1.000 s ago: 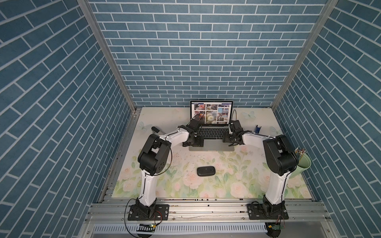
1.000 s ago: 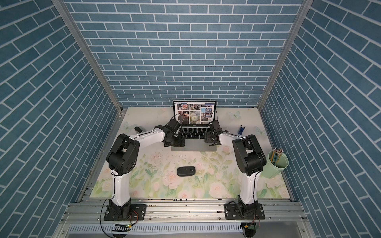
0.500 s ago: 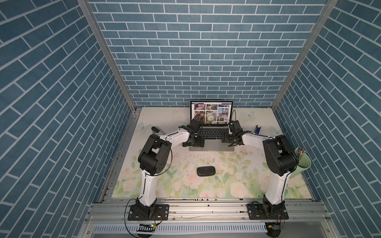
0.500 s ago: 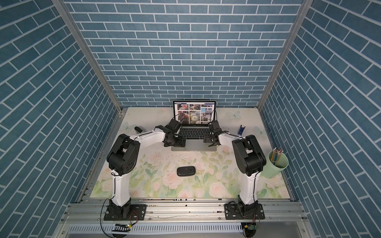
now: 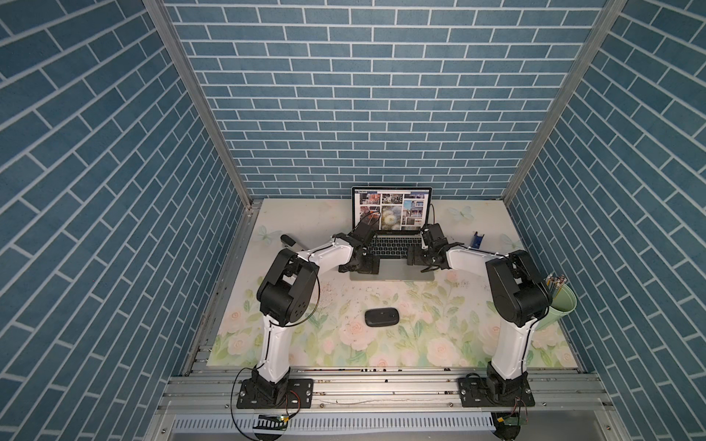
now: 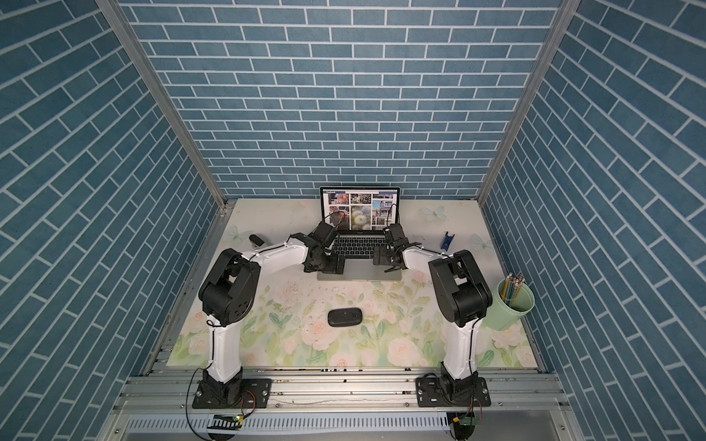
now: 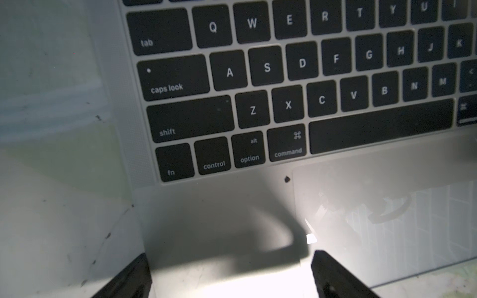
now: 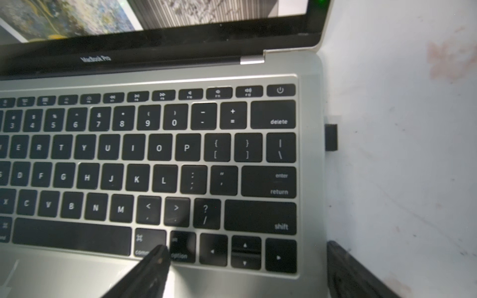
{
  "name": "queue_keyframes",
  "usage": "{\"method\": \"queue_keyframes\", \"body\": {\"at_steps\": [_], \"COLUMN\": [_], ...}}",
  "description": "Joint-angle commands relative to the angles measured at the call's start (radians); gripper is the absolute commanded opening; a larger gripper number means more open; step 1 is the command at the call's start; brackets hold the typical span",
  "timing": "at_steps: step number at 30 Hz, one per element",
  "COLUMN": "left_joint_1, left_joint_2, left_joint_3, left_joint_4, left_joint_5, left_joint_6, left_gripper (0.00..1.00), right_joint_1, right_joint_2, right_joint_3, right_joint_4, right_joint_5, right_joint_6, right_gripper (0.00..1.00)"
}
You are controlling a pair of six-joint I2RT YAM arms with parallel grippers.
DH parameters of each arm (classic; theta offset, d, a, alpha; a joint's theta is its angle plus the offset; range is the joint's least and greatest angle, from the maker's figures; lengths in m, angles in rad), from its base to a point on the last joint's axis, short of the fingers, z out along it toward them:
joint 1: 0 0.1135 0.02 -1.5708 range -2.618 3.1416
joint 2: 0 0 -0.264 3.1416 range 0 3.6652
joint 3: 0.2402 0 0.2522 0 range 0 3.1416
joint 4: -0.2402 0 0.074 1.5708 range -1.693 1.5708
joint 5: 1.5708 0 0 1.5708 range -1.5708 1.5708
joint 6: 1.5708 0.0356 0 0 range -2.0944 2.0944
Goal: Remove the wireless mouse receiver from the laptop
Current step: Move the laptop to the center of the board.
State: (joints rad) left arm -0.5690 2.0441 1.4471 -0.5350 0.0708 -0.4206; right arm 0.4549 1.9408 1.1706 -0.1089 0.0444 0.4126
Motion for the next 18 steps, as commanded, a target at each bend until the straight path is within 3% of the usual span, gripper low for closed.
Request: {"method": "queue_keyframes", "body": {"at_steps": [1, 7, 18], "left_joint_1": [-0.046, -0.041, -0.024], "left_joint_2": [-0.004, -0.037, 0.022], "left_joint_3": [0.042, 0.051, 0.063], "left_joint_4": [0.026, 0.062, 0.069], "left_joint_5": [0.089, 0.065, 0.013], "left_joint_6": [0.032, 0.057, 0.048], "left_gripper": [1.00, 1.00, 1.00], "right_joint_1": [0.067, 0.066, 0.067], "right_joint_2": [0.020, 0.010, 0.009], "right_joint_3": [-0.011, 0.008, 0.002], "right_joint_4": [-0.148, -0.166, -0.167], "right_joint_5": [-0.164, -0.147, -0.151], "right_joint_6": [0.046, 0.029, 0.022], "right_gripper": [0.98, 1.00, 1.00]}}
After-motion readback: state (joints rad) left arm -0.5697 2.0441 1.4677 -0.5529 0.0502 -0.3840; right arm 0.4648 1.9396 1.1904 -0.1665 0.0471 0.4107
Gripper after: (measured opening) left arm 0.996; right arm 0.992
